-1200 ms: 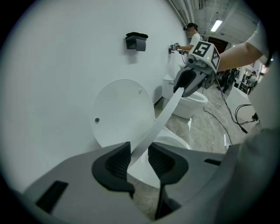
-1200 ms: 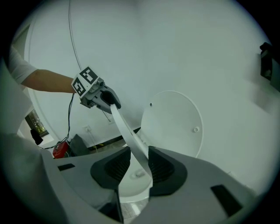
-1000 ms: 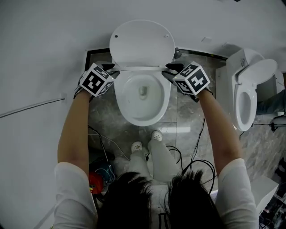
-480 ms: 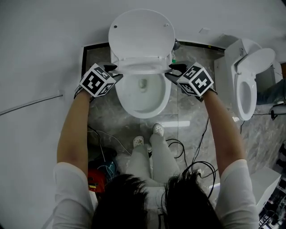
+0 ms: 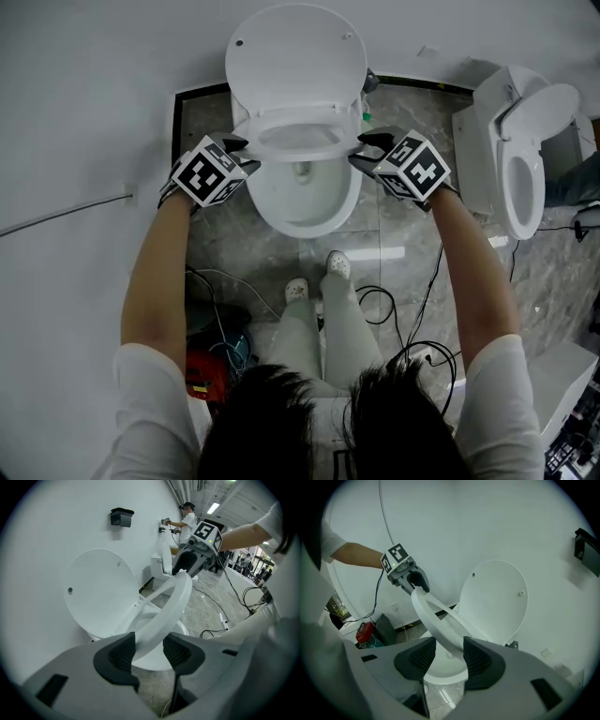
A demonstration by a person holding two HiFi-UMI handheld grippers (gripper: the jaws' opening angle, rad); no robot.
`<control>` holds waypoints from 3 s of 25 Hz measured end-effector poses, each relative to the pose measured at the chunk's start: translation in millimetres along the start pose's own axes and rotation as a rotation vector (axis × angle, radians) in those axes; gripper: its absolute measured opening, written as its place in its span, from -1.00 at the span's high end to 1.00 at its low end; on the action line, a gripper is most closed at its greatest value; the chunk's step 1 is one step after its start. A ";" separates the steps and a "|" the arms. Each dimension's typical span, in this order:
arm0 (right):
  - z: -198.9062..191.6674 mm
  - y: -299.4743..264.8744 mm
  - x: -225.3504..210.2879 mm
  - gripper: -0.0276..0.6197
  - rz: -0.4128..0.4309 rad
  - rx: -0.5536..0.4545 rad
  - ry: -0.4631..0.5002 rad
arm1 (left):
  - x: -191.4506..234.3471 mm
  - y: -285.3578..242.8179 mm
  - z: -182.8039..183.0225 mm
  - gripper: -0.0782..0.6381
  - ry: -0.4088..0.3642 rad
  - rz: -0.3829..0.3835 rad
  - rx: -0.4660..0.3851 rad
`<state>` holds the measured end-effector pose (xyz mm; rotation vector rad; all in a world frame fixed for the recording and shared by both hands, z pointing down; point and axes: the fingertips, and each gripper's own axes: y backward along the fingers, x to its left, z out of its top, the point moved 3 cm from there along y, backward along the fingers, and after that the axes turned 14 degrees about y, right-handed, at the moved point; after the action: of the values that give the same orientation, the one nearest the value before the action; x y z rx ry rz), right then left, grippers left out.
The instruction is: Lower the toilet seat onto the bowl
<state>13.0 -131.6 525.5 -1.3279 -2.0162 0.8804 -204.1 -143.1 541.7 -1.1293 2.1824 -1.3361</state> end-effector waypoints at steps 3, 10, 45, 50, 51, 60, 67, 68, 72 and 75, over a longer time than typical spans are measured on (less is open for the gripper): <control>-5.7 -1.6 4.3 0.27 0.006 -0.009 -0.013 | -4.0 -3.4 -4.7 0.25 -0.012 -0.013 0.013; -16.5 -6.6 15.1 0.21 0.033 -0.016 -0.029 | -11.9 -10.5 -16.8 0.22 -0.042 -0.044 0.040; -89.8 -59.9 96.8 0.01 0.219 0.123 0.039 | -68.2 -71.3 -105.5 -0.05 -0.111 -0.155 0.182; -99.8 -69.4 103.5 0.00 0.239 0.127 0.015 | -72.2 -82.1 -116.1 -0.07 -0.090 -0.174 0.214; -102.0 -71.5 105.3 0.00 0.242 0.129 0.011 | -73.2 -84.5 -118.5 -0.08 -0.086 -0.178 0.219; -117.3 -88.1 117.2 0.00 0.276 0.158 -0.021 | -78.7 -102.0 -137.0 -0.10 -0.082 -0.210 0.272; -127.8 -101.1 123.7 0.00 0.312 0.194 -0.070 | -81.3 -114.9 -147.8 -0.10 -0.047 -0.243 0.305; -129.2 -102.9 123.5 0.00 0.318 0.194 -0.089 | -81.8 -116.7 -148.1 -0.10 -0.041 -0.249 0.308; -135.1 -111.8 119.3 0.00 0.310 0.196 -0.165 | -81.6 -124.5 -150.4 -0.10 0.002 -0.270 0.309; -140.8 -119.7 117.3 0.00 0.289 0.203 -0.212 | -79.7 -132.9 -156.2 -0.10 0.090 -0.285 0.290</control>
<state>10.5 -27.0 717.8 -1.4821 -1.8517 1.3707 -194.1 -21.8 725.0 -1.3180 1.8536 -1.7872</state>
